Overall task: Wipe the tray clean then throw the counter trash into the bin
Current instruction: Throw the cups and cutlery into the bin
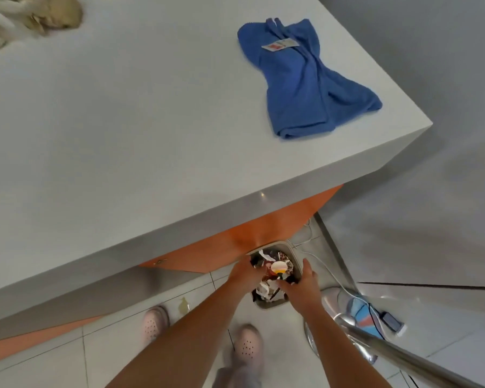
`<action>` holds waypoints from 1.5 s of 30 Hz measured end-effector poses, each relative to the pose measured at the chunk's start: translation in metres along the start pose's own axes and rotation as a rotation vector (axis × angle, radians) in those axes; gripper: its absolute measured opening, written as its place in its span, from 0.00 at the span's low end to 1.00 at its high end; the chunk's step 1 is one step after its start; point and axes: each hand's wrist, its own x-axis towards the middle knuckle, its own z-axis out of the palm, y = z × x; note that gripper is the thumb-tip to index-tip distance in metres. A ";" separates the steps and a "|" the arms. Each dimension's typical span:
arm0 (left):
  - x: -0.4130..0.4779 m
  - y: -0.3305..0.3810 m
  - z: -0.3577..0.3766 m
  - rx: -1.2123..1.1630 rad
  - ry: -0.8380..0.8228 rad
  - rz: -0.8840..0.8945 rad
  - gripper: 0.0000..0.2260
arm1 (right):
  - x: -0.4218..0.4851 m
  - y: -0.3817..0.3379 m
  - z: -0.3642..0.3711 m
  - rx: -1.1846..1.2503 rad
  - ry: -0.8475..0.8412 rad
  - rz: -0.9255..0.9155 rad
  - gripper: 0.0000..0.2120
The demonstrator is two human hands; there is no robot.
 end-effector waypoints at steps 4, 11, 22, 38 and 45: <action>-0.041 0.020 -0.031 -0.020 0.018 0.095 0.05 | -0.019 -0.020 -0.010 -0.002 0.035 -0.051 0.39; -0.176 0.056 -0.124 -0.307 -0.002 0.317 0.05 | -0.108 -0.103 -0.055 0.186 0.028 -0.389 0.08; -0.318 0.067 -0.322 -0.509 0.413 0.532 0.06 | -0.247 -0.332 -0.057 0.331 -0.180 -0.921 0.04; -0.227 -0.029 -0.675 -0.544 0.935 0.470 0.05 | -0.242 -0.611 0.131 0.167 -0.110 -1.099 0.10; -0.141 -0.021 -0.766 -0.056 1.016 0.457 0.10 | -0.223 -0.685 0.207 -0.042 -0.028 -1.143 0.15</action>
